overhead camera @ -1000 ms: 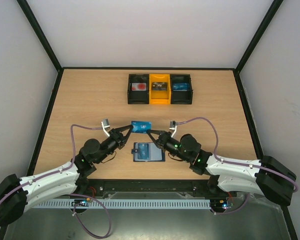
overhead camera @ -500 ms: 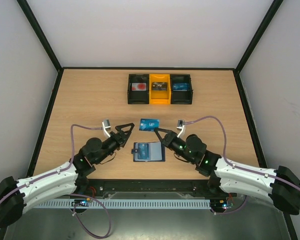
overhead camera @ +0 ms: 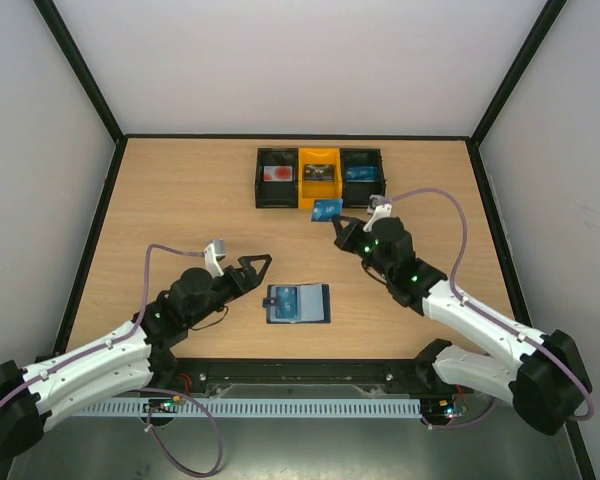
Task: Take the credit cards out of the card holder
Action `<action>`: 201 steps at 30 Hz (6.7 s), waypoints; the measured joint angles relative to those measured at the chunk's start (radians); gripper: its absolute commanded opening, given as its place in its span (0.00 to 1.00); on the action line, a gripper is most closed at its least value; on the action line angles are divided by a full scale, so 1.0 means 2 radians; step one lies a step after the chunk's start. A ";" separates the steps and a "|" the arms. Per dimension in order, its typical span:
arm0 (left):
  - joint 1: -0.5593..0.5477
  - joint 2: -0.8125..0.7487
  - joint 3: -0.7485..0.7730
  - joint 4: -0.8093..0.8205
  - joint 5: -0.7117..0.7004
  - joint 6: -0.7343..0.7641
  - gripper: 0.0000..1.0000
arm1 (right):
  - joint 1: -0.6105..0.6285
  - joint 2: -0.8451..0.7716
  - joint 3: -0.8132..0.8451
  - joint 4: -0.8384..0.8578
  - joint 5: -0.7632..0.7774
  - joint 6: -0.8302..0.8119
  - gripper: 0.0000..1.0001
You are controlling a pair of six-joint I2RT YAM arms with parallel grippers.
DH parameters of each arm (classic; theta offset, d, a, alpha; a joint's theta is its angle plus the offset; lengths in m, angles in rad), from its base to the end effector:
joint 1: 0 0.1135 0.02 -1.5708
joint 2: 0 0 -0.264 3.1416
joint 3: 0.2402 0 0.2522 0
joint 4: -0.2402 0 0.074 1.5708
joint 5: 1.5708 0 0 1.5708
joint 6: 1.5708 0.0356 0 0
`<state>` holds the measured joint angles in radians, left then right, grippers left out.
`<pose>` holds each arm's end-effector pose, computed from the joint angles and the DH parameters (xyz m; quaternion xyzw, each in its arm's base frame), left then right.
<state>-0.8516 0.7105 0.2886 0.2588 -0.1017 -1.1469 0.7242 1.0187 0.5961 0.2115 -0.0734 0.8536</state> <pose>0.1186 -0.1299 0.2223 -0.1445 0.7482 -0.5226 0.3822 0.1755 0.1587 0.2696 0.0272 0.7770 0.4659 0.4224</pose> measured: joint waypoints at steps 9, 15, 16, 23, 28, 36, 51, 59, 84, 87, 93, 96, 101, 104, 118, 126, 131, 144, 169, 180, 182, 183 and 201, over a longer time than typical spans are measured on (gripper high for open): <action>0.025 0.028 0.003 -0.050 0.042 0.062 1.00 | -0.154 0.091 0.097 -0.071 -0.050 -0.098 0.02; 0.037 0.041 0.015 -0.084 0.055 0.102 1.00 | -0.226 0.170 0.176 -0.104 -0.073 -0.147 0.02; 0.039 0.043 0.017 -0.088 0.058 0.107 1.00 | -0.233 0.185 0.189 -0.108 -0.074 -0.154 0.02; 0.047 0.051 0.019 -0.101 0.073 0.130 1.00 | -0.268 0.289 0.260 -0.125 -0.093 -0.189 0.02; 0.049 0.063 0.019 -0.108 0.077 0.136 1.00 | -0.272 0.373 0.331 -0.141 -0.103 -0.212 0.02; 0.053 0.091 0.020 -0.110 0.078 0.138 1.00 | -0.273 0.466 0.432 -0.167 -0.109 -0.231 0.02; 0.056 0.100 0.020 -0.105 0.081 0.121 1.00 | -0.283 0.562 0.496 -0.186 -0.138 -0.237 0.03; 0.056 0.103 0.020 -0.096 0.083 0.111 1.00 | -0.285 0.572 0.523 -0.186 -0.134 -0.238 0.09; 0.056 0.144 0.027 -0.091 0.098 0.110 1.00 | -0.287 0.579 0.564 -0.241 -0.079 -0.209 0.30; 0.056 0.149 0.028 -0.091 0.107 0.110 0.99 | -0.287 0.543 0.524 -0.243 -0.087 -0.196 0.30; 0.056 0.167 0.042 -0.097 0.122 0.117 0.96 | -0.283 0.439 0.421 -0.237 -0.107 -0.171 0.31; 0.056 0.175 0.053 -0.102 0.127 0.123 0.93 | -0.275 0.381 0.356 -0.226 -0.118 -0.164 0.31; 0.056 0.184 0.064 -0.107 0.133 0.131 0.88 | -0.237 0.309 0.256 -0.211 -0.129 -0.152 0.31; 0.056 0.185 0.064 -0.109 0.139 0.132 0.86 | -0.210 0.268 0.201 -0.202 -0.137 -0.142 0.31; 0.030 0.220 0.064 -0.046 0.182 0.115 0.70 | -0.041 0.089 0.010 -0.121 -0.146 -0.039 0.27; 0.021 0.252 0.063 0.008 0.187 0.103 0.64 | 0.030 0.028 -0.054 -0.076 -0.124 0.024 0.24; 0.021 0.284 0.062 0.035 0.187 0.099 0.49 | 0.059 0.024 -0.079 -0.047 -0.113 0.048 0.22; 0.021 0.320 0.036 0.047 0.160 0.099 0.31 | 0.087 0.047 -0.131 0.032 -0.106 0.078 0.21; 0.021 0.246 0.025 -0.027 0.118 0.110 0.37 | 0.123 0.196 -0.124 0.121 -0.102 0.089 0.18; 0.021 0.330 0.050 0.050 0.184 0.100 0.40 | 0.125 0.224 -0.130 0.153 -0.100 0.092 0.17; 0.021 0.346 0.053 0.060 0.193 0.101 0.41 | 0.126 0.227 -0.134 0.161 -0.099 0.093 0.17; 0.021 0.349 0.054 0.063 0.195 0.101 0.41 | 0.126 0.229 -0.135 0.164 -0.098 0.094 0.17; 0.020 0.346 0.101 -0.051 0.155 0.170 0.41 | 0.126 0.237 -0.143 0.189 -0.095 0.101 0.17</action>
<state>-0.8116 1.4029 0.4896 0.1562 0.2092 -0.8066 0.9768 1.4918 0.3103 0.5888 -0.2630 1.0561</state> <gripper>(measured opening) 0.428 0.168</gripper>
